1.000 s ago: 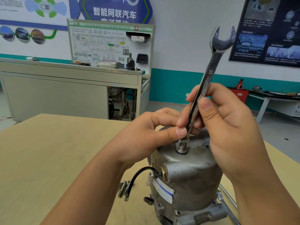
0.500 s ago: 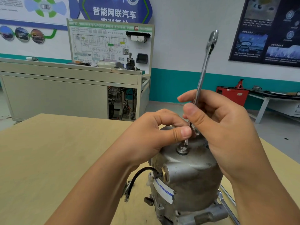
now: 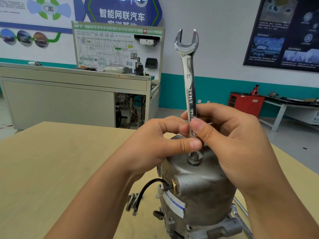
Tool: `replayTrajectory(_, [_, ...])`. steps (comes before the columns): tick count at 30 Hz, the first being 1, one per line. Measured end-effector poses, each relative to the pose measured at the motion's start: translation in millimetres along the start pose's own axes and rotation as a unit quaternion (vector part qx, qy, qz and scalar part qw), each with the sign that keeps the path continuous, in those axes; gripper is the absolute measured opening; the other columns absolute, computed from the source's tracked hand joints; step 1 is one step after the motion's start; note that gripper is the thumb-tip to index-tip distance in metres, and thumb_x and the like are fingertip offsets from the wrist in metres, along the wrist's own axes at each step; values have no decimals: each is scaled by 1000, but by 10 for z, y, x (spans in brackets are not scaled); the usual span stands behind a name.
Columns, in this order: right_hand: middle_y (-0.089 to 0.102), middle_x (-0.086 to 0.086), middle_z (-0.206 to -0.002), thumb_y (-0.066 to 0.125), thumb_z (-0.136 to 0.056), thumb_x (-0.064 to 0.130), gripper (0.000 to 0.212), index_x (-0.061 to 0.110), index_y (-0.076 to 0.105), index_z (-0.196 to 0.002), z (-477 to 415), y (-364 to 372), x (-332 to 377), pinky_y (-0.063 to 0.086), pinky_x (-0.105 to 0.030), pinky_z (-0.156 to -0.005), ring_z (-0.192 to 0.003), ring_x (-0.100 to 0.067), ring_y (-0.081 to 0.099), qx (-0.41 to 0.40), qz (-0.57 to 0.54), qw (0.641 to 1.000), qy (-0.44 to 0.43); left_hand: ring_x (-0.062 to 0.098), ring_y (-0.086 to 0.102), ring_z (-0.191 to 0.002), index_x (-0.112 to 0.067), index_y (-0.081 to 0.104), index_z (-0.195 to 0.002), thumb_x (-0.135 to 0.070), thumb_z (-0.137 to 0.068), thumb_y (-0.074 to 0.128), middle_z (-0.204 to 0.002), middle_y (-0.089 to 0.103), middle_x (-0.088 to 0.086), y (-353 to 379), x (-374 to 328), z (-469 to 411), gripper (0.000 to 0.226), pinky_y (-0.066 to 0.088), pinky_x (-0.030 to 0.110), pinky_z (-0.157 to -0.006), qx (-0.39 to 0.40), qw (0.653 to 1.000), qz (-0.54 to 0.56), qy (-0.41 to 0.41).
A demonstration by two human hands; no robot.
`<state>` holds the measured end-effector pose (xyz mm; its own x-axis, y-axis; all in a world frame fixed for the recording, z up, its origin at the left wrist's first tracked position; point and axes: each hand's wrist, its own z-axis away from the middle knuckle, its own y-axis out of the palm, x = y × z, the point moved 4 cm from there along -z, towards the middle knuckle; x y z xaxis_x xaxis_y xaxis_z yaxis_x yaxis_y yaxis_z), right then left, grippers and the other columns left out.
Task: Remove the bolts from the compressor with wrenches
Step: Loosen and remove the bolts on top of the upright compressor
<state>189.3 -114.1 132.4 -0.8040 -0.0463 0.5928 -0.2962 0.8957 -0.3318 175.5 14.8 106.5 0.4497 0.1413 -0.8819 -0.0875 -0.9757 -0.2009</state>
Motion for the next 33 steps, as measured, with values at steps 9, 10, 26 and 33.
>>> replayTrajectory(9, [70, 8, -70, 52, -84, 13, 24, 28, 70, -85, -9, 6, -13, 51, -13, -66, -71, -6, 67, 31, -73, 997, -7, 10, 55, -112, -24, 77, -80, -21, -79, 60, -109, 61, 14, 14, -30, 18, 17, 43, 32, -103, 45, 999, -9, 20])
replayTrajectory(10, [69, 7, -69, 51, -84, 13, 24, 28, 70, -85, -10, 4, -16, 50, -12, -63, -68, -5, 66, 36, -87, 996, -3, 14, 55, -114, -19, 76, -81, -21, -78, 61, -114, 59, 17, 13, -28, 12, 15, 41, 37, -105, 36, 999, -21, 20])
replayTrajectory(26, [72, 8, -74, 60, -81, 44, 19, 31, 73, -85, 7, -30, 6, 53, -18, -68, -75, -9, 68, -13, -84, 996, -24, 3, 55, -113, 1, 72, -83, -24, -68, 74, -125, 57, 13, 1, -47, 8, 29, 40, 25, -101, -25, 998, -49, 28])
replayTrajectory(33, [71, 0, -69, 60, -78, 29, 14, 28, 69, -88, 1, -52, -36, 52, -19, -53, -65, -10, 67, -29, -160, 986, 32, 16, 56, -97, -24, 78, -83, -27, -76, 63, -91, 56, 1, 62, -78, 13, 17, 42, 41, -99, -7, 998, -62, 29])
